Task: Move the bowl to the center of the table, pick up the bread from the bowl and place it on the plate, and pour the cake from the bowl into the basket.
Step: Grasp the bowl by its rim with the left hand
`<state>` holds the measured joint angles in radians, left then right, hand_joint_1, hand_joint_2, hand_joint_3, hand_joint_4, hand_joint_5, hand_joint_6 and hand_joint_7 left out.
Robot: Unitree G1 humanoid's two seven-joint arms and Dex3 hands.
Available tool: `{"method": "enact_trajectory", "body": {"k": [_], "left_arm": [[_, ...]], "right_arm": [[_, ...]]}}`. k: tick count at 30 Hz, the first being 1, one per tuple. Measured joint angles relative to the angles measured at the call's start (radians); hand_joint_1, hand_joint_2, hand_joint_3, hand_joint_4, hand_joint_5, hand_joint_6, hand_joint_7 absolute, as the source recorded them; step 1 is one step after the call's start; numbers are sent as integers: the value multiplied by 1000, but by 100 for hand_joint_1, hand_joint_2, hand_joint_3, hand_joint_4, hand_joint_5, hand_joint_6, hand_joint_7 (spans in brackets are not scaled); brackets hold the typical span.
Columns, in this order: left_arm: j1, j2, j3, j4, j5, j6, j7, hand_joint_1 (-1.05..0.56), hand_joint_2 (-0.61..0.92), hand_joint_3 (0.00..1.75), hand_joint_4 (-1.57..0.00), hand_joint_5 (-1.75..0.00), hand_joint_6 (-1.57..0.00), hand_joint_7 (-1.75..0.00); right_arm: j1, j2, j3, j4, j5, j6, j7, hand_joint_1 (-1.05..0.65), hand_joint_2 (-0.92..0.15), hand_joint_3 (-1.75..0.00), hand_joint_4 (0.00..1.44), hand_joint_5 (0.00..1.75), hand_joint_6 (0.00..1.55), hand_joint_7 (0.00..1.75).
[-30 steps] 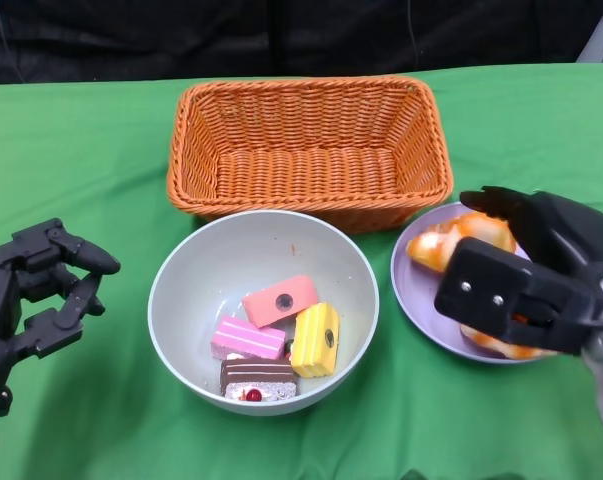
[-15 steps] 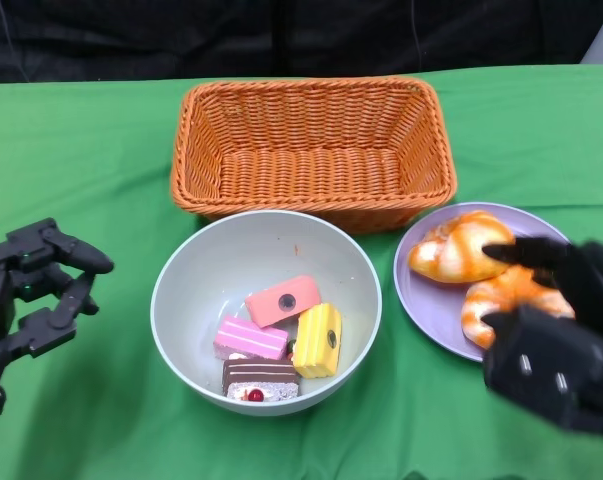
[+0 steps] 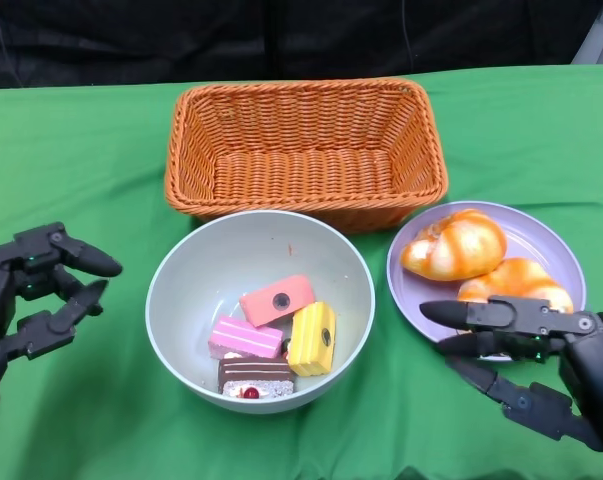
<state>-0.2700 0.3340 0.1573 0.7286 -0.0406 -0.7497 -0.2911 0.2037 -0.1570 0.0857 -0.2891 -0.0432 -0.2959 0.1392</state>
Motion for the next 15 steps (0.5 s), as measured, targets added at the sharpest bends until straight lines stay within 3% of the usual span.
{"method": "enact_trajectory", "body": {"k": [1, 2, 5, 7, 10, 15], "left_arm": [[0, 16, -12, -1, 2, -7, -27, -22, 92, 9, -77, -55, -87, -18], [1, 33, -24, -5, 8, -12, -48, -35, 92, 7, -70, -34, -77, -8], [8, 122, -85, -24, 102, -87, -110, -59, 92, 7, -49, -8, -52, -1], [7, 180, -123, -33, 185, -167, -116, -67, 92, 6, -42, -3, -46, 0], [6, 215, -155, -33, 265, -243, -103, -72, 92, 3, -40, -1, -44, 0], [-21, 231, -176, -23, 470, -395, 62, -67, 86, 0, -54, -6, -55, -4]], "right_arm": [[-9, 5, 0, 18, 29, -21, 12, -2, -58, -105, 75, 136, 80, 103], [-16, 9, -1, 34, 50, -36, 23, -4, -58, -106, 72, 146, 74, 117], [-29, 20, -7, 70, 88, -57, 40, -8, -61, -100, 69, 158, 66, 133], [-33, 26, -13, 86, 95, -61, 41, -9, -63, -95, 67, 160, 64, 136], [-38, 36, -24, 95, 104, -63, 39, -9, -65, -94, 67, 161, 64, 137], [-48, 63, -39, 100, 107, -48, 25, -5, -61, -105, 68, 163, 64, 141]]}}
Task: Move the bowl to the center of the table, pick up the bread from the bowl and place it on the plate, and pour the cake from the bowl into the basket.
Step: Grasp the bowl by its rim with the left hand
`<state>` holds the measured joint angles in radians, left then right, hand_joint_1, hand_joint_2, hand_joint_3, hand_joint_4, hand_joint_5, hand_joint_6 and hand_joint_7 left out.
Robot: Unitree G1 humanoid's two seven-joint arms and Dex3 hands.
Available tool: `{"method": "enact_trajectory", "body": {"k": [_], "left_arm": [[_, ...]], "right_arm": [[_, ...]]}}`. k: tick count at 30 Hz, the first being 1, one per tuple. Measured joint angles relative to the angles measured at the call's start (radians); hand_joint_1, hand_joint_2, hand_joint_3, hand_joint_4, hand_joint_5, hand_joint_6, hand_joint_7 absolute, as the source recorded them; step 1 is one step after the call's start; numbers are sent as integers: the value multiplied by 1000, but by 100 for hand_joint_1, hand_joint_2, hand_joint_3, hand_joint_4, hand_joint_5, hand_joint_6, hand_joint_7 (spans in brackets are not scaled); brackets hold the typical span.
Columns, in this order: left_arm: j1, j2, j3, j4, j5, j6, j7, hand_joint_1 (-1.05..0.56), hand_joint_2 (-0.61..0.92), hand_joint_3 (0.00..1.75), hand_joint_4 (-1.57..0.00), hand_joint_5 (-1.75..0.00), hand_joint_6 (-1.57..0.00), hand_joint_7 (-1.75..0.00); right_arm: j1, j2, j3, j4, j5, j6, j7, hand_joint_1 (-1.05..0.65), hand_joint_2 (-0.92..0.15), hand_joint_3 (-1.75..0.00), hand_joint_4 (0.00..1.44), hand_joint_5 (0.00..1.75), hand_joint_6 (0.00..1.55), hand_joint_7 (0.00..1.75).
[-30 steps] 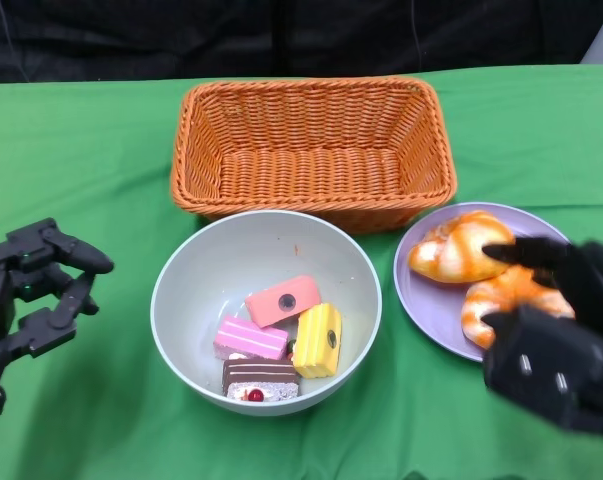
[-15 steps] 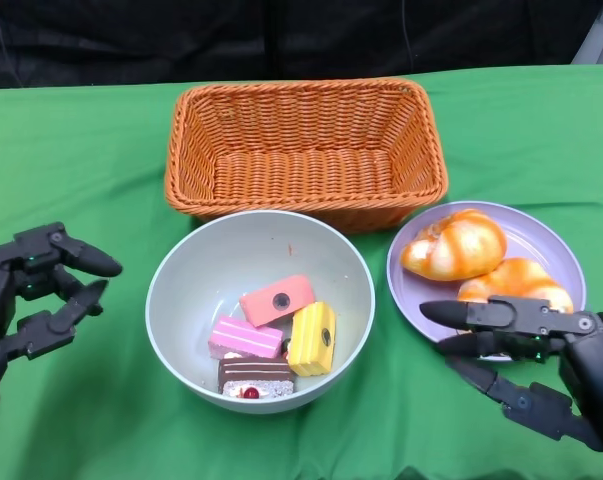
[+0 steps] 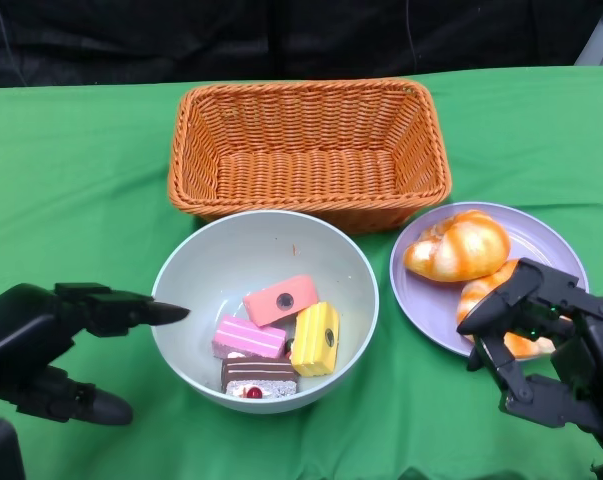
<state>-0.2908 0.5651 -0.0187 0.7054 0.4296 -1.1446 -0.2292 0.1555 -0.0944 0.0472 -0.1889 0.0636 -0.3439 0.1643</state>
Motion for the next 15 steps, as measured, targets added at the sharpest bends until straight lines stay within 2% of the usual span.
{"method": "enact_trajectory", "body": {"k": [6, 9, 12, 15], "left_arm": [[-48, 20, -25, 66, 237, -69, 267, -58, 83, 0, -67, -7, -66, -4], [-58, 33, -57, 65, 371, -65, 440, -48, 86, 1, -80, -7, -78, -5], [-76, 41, -116, 62, 489, -32, 602, -38, 87, 0, -86, -7, -85, -5], [-121, 57, -197, 72, 571, -2, 694, -33, 87, 0, -91, -6, -89, -5]], "right_arm": [[-10, 14, -3, 4, 0, 13, -8, -5, -58, -108, 68, 164, 64, 142], [-11, 19, -3, 3, -3, 27, -13, -5, -58, -108, 68, 162, 64, 140], [-11, 27, -2, 3, -7, 40, -21, -4, -58, -110, 69, 160, 65, 138], [-11, 35, -1, 3, -20, 40, -25, -5, -57, -110, 70, 159, 67, 136]]}}
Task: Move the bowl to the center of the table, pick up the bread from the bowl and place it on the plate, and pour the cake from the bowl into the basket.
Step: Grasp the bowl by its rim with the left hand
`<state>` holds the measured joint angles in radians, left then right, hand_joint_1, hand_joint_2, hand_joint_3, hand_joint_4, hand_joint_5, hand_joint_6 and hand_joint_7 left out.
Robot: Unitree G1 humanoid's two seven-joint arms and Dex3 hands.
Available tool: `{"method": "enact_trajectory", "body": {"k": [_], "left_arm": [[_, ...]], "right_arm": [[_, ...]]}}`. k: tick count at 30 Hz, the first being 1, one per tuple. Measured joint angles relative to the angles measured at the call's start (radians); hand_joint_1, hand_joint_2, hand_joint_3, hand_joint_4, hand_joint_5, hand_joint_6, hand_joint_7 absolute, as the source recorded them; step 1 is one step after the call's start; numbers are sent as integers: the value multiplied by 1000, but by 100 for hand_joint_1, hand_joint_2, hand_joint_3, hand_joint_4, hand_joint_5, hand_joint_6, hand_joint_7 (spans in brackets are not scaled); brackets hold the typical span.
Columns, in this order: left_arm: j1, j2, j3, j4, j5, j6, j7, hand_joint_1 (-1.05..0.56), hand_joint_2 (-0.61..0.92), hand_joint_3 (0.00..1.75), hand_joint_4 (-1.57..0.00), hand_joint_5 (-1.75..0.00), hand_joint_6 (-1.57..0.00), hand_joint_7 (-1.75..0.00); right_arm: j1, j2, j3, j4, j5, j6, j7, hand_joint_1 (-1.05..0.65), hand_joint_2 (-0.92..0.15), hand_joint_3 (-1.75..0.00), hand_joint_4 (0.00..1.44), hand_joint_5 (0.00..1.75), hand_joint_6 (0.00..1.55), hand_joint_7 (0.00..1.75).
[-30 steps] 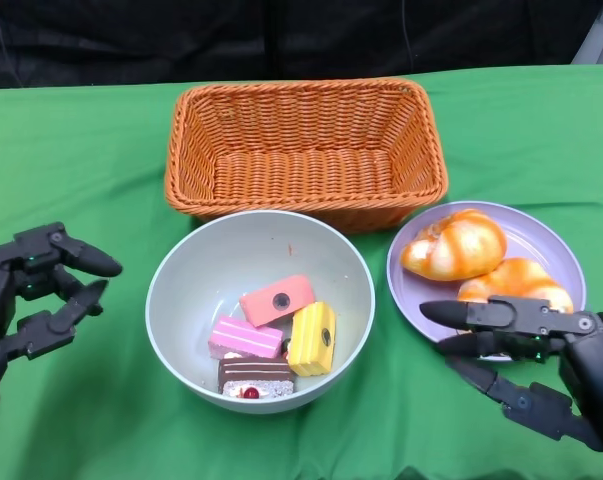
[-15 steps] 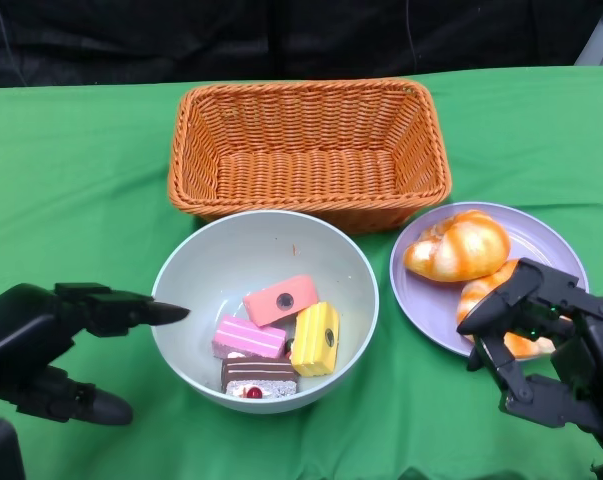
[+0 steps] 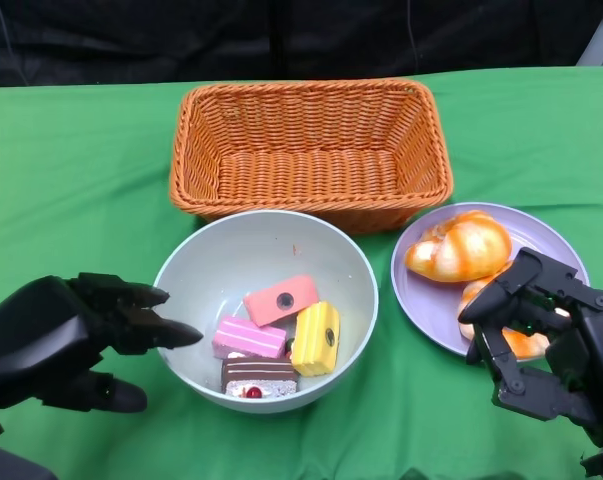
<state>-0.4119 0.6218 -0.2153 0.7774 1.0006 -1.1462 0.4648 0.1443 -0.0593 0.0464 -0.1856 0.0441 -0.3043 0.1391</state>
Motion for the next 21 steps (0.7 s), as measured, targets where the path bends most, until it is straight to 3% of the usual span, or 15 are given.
{"method": "enact_trajectory", "body": {"k": [10, 21], "left_arm": [[-191, 14, -288, 147, 179, 85, 238, -33, 91, 1, -99, -4, -95, -3], [-292, -19, -496, 261, 216, 143, 342, -34, 91, 1, -101, -2, -96, -1]], "right_arm": [[11, 14, 6, -12, -5, 26, -5, -4, -58, -107, 70, 158, 67, 132], [22, 17, 14, -29, -21, 28, -7, -4, -61, -99, 71, 156, 69, 130]]}}
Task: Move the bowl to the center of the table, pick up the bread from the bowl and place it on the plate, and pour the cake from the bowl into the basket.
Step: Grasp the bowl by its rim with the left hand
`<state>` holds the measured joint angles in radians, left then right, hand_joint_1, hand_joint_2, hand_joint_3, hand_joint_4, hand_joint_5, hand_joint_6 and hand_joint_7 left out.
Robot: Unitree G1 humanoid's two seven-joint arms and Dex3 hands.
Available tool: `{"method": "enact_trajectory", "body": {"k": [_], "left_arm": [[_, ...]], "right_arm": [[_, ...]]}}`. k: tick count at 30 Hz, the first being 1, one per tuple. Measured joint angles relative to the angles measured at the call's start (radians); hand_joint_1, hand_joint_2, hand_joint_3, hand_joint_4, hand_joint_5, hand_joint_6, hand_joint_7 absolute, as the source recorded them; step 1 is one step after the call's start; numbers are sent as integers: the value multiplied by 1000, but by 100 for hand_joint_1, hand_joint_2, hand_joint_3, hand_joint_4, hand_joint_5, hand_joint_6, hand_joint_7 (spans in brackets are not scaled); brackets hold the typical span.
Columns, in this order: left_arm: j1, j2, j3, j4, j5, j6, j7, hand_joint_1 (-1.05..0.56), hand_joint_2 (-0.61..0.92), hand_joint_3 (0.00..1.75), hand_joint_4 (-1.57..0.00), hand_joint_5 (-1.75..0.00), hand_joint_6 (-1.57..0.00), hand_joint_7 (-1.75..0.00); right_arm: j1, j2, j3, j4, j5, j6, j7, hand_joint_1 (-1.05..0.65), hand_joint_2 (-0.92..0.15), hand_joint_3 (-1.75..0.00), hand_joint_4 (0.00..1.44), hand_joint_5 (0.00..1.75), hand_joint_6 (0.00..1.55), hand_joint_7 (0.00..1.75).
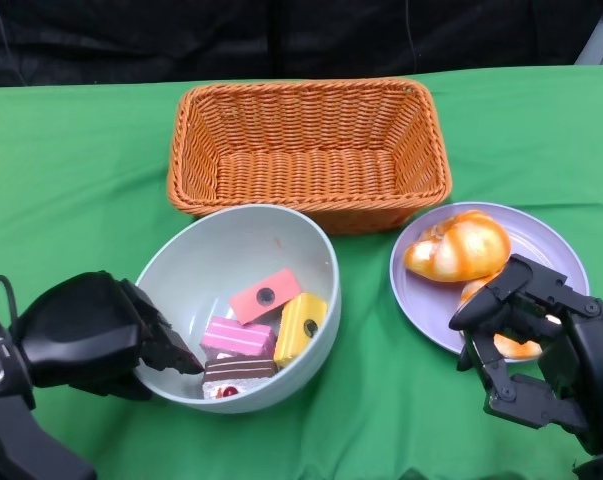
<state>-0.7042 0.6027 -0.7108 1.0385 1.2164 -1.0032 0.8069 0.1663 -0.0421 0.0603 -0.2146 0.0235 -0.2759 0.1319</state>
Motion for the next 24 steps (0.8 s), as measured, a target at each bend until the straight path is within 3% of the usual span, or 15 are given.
{"method": "enact_trajectory", "body": {"k": [5, 11, 17, 18, 19, 20, 21, 22, 24], "left_arm": [[-23, -9, -45, 18, -3, 5, 50, -33, 89, 0, -104, -3, -97, -1], [-23, -42, -85, 38, -6, -14, 214, -29, 91, 2, -110, -4, -101, -2], [-21, -71, -106, 66, -13, -39, 316, -15, 78, 0, -131, -14, -128, -13], [-21, -74, -109, 72, -13, -41, 321, -11, 80, 1, -133, -23, -132, -14], [-21, -77, -112, 79, -14, -44, 321, -7, 85, 2, -116, -73, -133, -19], [-21, -79, -114, 85, -16, -47, 321, -5, 88, 3, -104, -104, -130, -30], [-21, -80, -116, 89, -17, -50, 321, -4, 89, 3, -97, -123, -121, -51], [-21, -80, -116, 93, -21, -53, 321, -4, 90, 9, -89, -145, -103, -90], [-21, -82, -117, 99, -41, -63, 313, -5, 88, 22, -81, -164, -83, -131]], "right_arm": [[3, 1, 0, -3, -2, 0, -6, -5, -61, -98, 70, 156, 68, 130], [6, 0, -1, -4, -7, 1, -9, -5, -63, -94, 69, 156, 66, 130], [6, 0, -3, -3, -17, 1, -9, -5, -66, -90, 69, 155, 67, 129], [6, 0, -3, -3, -17, 1, -9, -5, -66, -90, 69, 155, 67, 128], [6, 0, -3, -3, -18, 1, -9, -4, -66, -89, 68, 154, 67, 128], [6, 0, -3, -3, -19, 1, -9, -4, -66, -89, 68, 154, 67, 128], [6, 0, -3, -3, -19, 1, -9, -4, -67, -89, 68, 154, 67, 127], [6, 0, -3, -3, -20, 1, -9, -4, -67, -89, 68, 154, 67, 127], [6, 0, -3, -3, -20, 1, -9, -4, -67, -89, 69, 154, 68, 126]]}}
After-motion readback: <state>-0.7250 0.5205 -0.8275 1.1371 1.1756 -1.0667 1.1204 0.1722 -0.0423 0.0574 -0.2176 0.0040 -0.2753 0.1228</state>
